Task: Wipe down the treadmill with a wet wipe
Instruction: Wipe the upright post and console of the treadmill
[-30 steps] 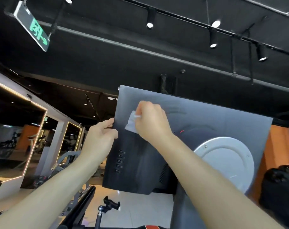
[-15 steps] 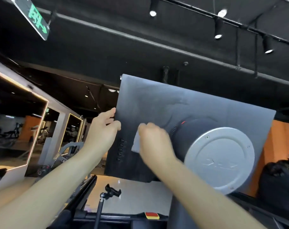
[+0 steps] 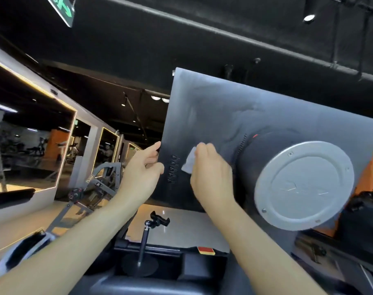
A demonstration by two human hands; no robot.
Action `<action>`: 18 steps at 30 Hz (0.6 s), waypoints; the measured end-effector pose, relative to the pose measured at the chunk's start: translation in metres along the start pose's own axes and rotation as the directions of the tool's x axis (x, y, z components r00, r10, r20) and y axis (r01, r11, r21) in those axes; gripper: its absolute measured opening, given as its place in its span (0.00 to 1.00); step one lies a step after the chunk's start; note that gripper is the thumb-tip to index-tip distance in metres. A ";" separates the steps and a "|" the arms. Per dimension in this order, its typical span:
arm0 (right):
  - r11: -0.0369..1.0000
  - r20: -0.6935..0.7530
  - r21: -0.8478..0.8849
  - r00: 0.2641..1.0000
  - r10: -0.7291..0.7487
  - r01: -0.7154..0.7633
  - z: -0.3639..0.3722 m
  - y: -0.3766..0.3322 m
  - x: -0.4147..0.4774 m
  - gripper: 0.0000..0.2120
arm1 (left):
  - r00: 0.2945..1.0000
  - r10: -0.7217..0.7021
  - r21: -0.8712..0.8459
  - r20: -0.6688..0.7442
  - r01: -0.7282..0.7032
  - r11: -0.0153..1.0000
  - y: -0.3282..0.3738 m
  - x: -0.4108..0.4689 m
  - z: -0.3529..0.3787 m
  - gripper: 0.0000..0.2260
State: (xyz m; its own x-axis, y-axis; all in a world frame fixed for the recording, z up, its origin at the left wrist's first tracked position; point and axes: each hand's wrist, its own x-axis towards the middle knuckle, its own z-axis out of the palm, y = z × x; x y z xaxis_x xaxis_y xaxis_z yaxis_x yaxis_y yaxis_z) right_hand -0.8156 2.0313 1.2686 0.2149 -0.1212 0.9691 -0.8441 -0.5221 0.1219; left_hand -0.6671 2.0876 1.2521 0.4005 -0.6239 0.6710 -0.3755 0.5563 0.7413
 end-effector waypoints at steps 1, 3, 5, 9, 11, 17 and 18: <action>0.999 0.085 -0.011 0.995 -0.052 0.053 0.014 0.004 -0.030 0.23 | 1.000 -0.007 -0.001 0.016 0.007 1.000 -0.003 -0.003 -0.002 0.30; 0.979 0.245 -0.100 0.958 -0.150 0.179 0.031 0.015 -0.070 0.27 | 0.999 -0.013 -0.009 0.050 0.014 1.000 -0.006 -0.007 -0.003 0.30; 0.960 0.262 -0.118 0.941 -0.215 0.253 0.029 0.022 -0.070 0.24 | 0.998 -0.016 -0.010 0.067 0.017 1.000 -0.006 -0.009 -0.004 0.30; 0.984 -0.073 -0.175 0.996 -0.049 0.035 -0.008 0.019 0.007 0.12 | 0.999 -0.029 -0.032 0.039 0.030 0.999 -0.010 -0.006 -0.002 0.30; 0.985 -0.129 -0.156 0.990 0.050 -0.070 -0.015 0.017 0.023 0.12 | 1.000 -0.025 -0.036 0.016 0.025 0.999 -0.013 -0.007 0.002 0.29; 0.989 0.176 -0.141 0.982 0.069 -0.045 0.035 0.024 -0.087 0.21 | 0.999 -0.024 -0.036 0.030 0.025 0.999 -0.015 -0.008 0.003 0.30; 0.984 0.208 -0.174 0.975 0.072 -0.035 0.038 0.028 -0.094 0.22 | 0.999 -0.024 -0.031 0.038 0.025 0.999 -0.014 -0.008 0.002 0.30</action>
State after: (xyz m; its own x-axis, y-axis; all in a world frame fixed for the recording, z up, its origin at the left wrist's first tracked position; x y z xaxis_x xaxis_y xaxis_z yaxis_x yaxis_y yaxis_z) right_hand -0.8407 1.9958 1.1723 0.2511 -0.3316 0.9094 -0.9239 -0.3625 0.1229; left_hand -0.6668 2.0833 1.2366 0.3779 -0.6574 0.6519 -0.3393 0.5568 0.7582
